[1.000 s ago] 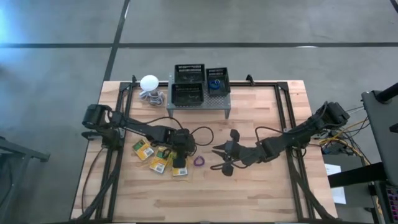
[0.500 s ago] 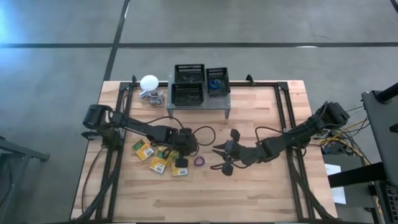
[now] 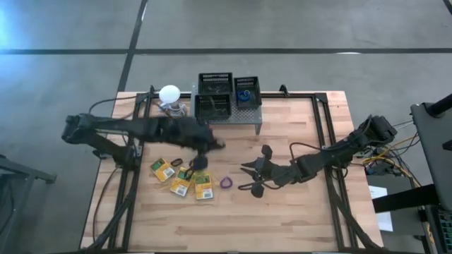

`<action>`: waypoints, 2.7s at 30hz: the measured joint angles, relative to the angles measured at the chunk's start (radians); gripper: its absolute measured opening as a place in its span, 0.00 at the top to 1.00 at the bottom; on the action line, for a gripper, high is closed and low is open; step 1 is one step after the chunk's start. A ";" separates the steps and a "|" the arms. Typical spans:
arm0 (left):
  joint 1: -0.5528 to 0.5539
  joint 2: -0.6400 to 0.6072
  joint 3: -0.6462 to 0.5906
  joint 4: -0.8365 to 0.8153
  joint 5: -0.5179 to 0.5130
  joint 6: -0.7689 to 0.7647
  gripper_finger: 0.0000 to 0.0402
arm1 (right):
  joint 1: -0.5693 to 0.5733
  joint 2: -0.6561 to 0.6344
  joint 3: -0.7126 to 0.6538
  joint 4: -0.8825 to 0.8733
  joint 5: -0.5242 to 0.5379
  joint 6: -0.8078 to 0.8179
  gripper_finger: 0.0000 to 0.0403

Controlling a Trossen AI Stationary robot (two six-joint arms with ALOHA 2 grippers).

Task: Pick & Place Office Desk Supplies
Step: Put the black rubber band into the top left black bin on the shelf, then put the right box of crayons into the bottom left black bin on the shelf

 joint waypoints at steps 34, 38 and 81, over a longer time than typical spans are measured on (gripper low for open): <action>0.666 0.358 0.226 -0.039 0.034 0.062 0.98 | -0.055 0.000 0.000 0.035 -0.001 0.003 0.87; 0.676 0.393 0.254 -0.066 0.035 0.055 0.98 | -0.055 0.000 0.000 0.035 -0.001 0.004 0.87; 0.420 -0.126 0.079 -0.110 0.058 0.089 0.70 | -0.055 0.000 0.000 0.037 -0.002 0.000 0.87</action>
